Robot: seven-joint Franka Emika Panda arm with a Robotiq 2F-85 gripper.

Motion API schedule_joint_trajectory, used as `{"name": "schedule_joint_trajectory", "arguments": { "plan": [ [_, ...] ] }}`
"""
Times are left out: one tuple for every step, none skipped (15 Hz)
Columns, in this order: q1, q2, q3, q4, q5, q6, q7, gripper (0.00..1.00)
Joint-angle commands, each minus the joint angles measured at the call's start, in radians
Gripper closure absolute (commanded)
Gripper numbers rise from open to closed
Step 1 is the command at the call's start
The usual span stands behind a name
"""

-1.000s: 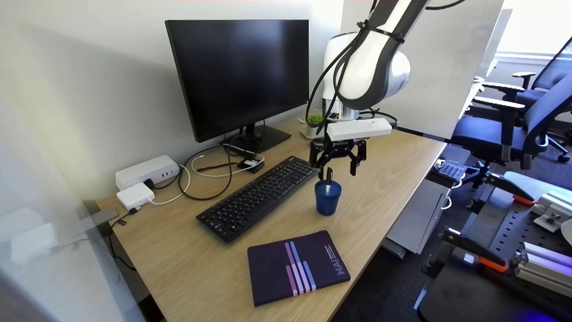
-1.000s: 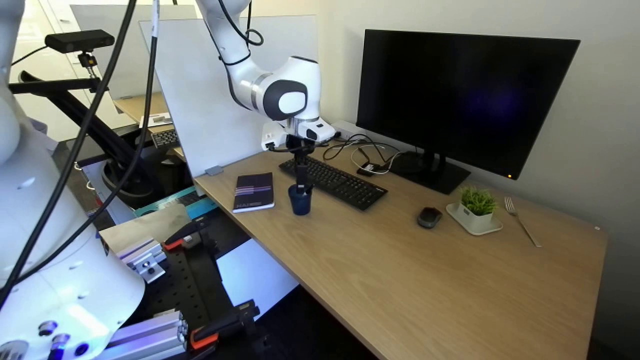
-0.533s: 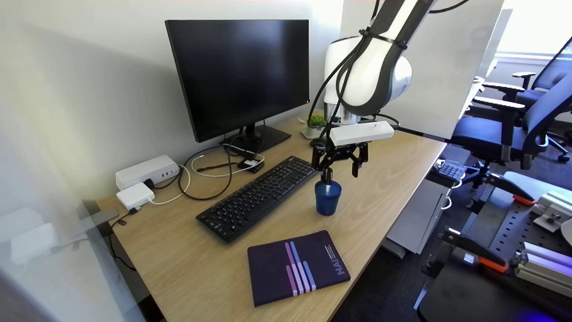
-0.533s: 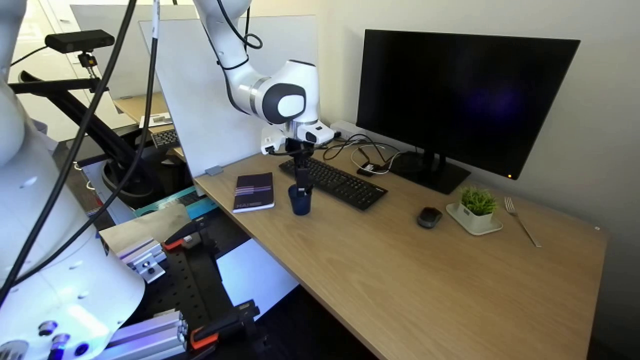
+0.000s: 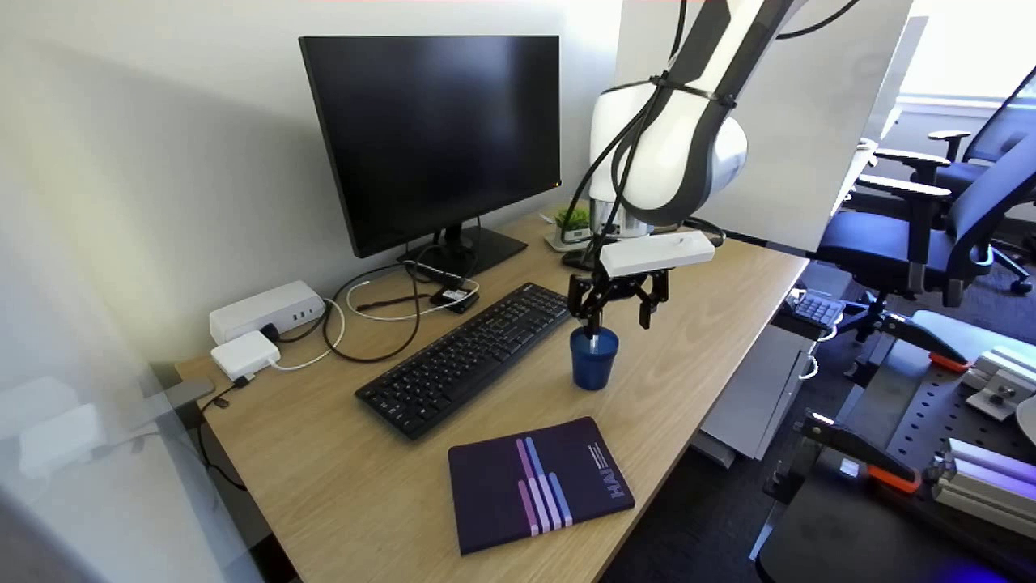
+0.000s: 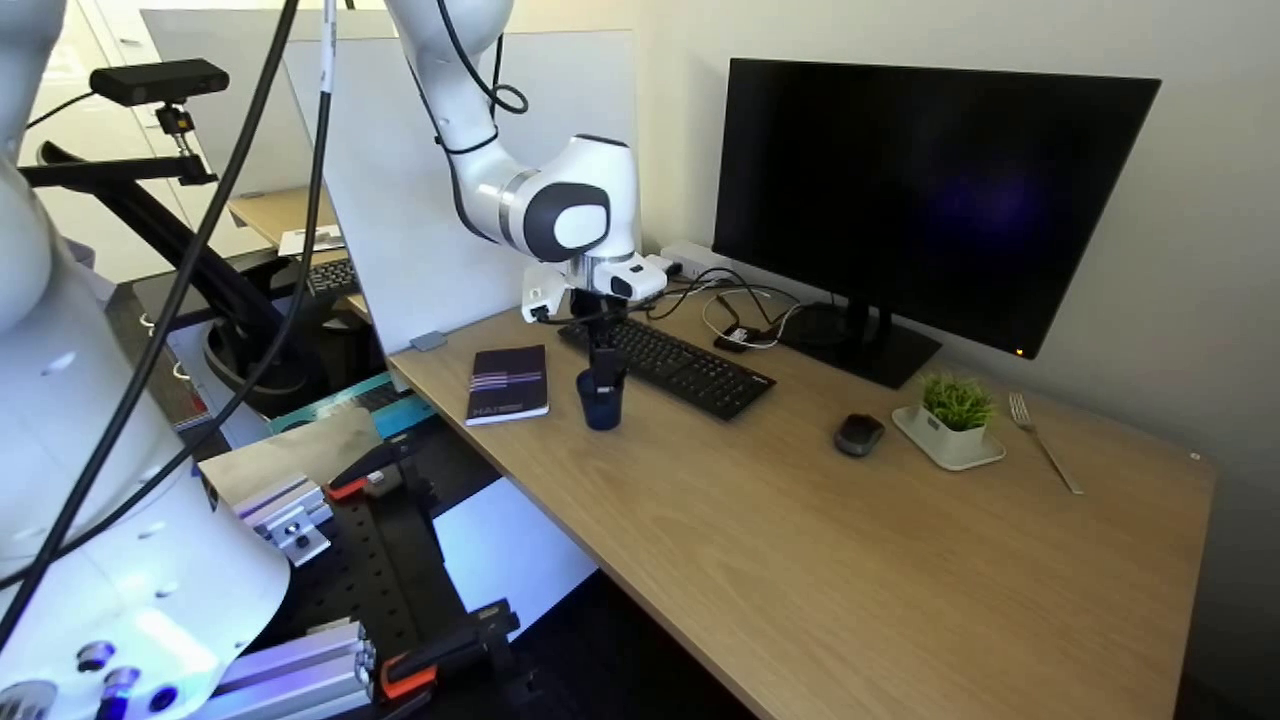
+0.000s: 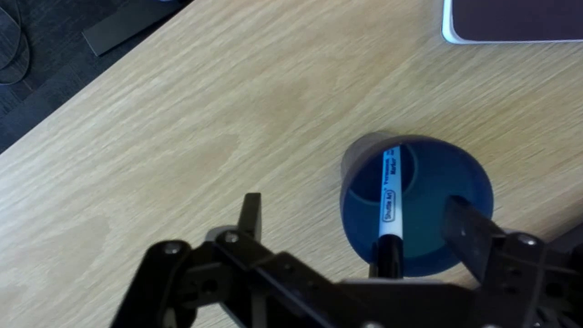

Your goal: Put the marker in the cup then move the cup to the right

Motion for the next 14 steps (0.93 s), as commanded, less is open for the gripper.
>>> {"name": "schedule_joint_trajectory", "arguments": {
  "plan": [
    [0.022, 0.015, -0.023, -0.005, -0.011, 0.041, 0.003, 0.00],
    [0.025, 0.019, -0.025, -0.006, -0.011, 0.045, 0.002, 0.00],
    [0.027, 0.021, -0.027, -0.007, -0.011, 0.047, 0.002, 0.00],
    [0.029, 0.023, -0.028, -0.008, -0.011, 0.049, 0.002, 0.00],
    [0.031, 0.025, -0.029, -0.009, -0.010, 0.050, 0.001, 0.00],
    [0.034, 0.028, -0.031, -0.009, -0.010, 0.052, 0.002, 0.00],
    [0.036, 0.030, -0.031, -0.010, -0.010, 0.055, 0.002, 0.00],
    [0.039, 0.034, -0.032, -0.010, -0.009, 0.059, 0.002, 0.00],
    [0.041, 0.036, -0.034, -0.011, -0.009, 0.060, 0.003, 0.00],
    [0.044, 0.037, -0.035, -0.011, -0.009, 0.062, 0.003, 0.00],
    [0.046, 0.037, -0.037, -0.011, -0.009, 0.062, 0.004, 0.00],
    [0.048, 0.038, -0.038, -0.011, -0.009, 0.064, 0.004, 0.00],
    [0.050, 0.038, -0.040, -0.010, -0.010, 0.064, 0.005, 0.06],
    [0.052, 0.039, -0.041, -0.009, -0.010, 0.065, 0.005, 0.26]
  ]
}}
